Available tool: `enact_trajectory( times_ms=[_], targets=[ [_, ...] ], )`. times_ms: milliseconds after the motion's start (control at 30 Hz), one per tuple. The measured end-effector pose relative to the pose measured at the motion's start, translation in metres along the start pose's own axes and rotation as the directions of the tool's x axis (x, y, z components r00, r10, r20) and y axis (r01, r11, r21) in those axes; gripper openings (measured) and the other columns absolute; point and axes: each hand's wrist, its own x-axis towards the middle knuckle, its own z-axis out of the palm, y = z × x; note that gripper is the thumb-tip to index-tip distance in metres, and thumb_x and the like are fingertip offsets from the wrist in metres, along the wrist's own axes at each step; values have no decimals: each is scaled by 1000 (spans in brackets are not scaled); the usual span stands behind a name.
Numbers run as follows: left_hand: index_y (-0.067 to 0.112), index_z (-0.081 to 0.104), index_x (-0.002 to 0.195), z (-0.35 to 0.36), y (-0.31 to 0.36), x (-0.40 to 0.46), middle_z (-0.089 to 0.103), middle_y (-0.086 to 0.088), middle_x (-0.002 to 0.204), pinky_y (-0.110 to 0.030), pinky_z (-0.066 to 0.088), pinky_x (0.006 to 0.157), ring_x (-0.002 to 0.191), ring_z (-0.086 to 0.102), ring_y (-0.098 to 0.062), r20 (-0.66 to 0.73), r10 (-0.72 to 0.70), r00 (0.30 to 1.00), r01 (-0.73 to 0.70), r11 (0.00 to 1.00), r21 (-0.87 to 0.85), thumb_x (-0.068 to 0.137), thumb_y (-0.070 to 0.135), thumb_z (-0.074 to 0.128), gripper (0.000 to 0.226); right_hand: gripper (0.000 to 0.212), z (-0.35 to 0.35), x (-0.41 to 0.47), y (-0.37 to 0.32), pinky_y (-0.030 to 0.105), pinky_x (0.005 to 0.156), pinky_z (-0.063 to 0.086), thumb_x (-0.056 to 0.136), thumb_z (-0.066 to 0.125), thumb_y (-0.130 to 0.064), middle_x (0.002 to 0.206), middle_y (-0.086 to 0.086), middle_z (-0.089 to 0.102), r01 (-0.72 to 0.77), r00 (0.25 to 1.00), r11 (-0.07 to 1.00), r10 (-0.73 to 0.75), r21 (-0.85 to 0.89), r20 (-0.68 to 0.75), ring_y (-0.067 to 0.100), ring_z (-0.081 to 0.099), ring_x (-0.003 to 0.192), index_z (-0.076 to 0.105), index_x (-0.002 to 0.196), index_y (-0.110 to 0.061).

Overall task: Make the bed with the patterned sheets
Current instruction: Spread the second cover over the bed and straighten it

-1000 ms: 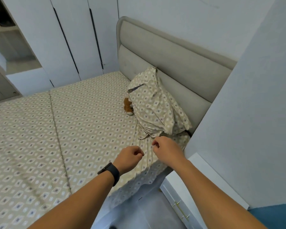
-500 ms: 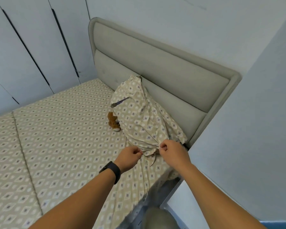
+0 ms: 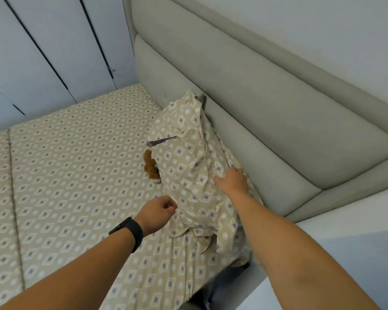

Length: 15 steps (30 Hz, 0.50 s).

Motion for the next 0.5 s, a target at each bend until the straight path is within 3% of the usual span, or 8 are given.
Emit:
enact_trajectory(
  times_ms=[167, 267, 367, 433, 500],
  targets=[
    [27, 65, 112, -4, -1, 72, 65, 2, 115, -26, 49, 83, 99, 62, -16, 88, -29, 996, 22, 996, 90, 101, 23, 52, 17, 92, 28, 106, -6, 55, 108, 39, 82, 68, -61, 152, 11, 39, -39, 998, 997, 42, -67, 36, 36, 37, 138, 34, 152, -12],
    [25, 66, 115, -16, -5, 115, 65, 2, 116, -28, 48, 83, 100, 63, -17, 37, -61, 997, 57, 995, 83, 102, 24, 51, 20, 98, 61, 150, 0, 55, 112, 36, 75, 71, -64, 151, 12, 45, -109, 991, 993, 111, -38, 70, 38, 40, 138, 35, 151, -14],
    [21, 67, 114, -24, -17, 132, 65, -1, 114, -31, 50, 84, 100, 64, -21, -5, -112, 994, 113, 993, 21, 102, 23, 50, 21, 61, 78, 159, -4, 43, 97, 49, 88, 62, -58, 127, 14, 65, -38, 995, 990, 49, -133, 85, 36, 61, 116, 59, 129, -14],
    [20, 66, 116, -25, -24, 130, 65, -3, 117, -32, 50, 86, 101, 62, -22, 13, -133, 991, 132, 989, 68, 102, 22, 50, 22, 47, 78, 149, -18, 40, 89, 53, 99, 51, -47, 118, 16, 67, 42, 993, 985, -22, -166, 119, 37, 65, 106, 61, 124, -9],
    [20, 65, 120, -31, -33, 122, 64, -5, 122, -34, 51, 89, 101, 61, -22, 13, -165, 986, 163, 981, 101, 101, 23, 51, 24, 43, 76, 126, -43, 42, 90, 52, 105, 43, -41, 122, 20, 63, 123, 983, 982, -100, -145, 156, 39, 62, 111, 58, 126, -6]
  ],
)
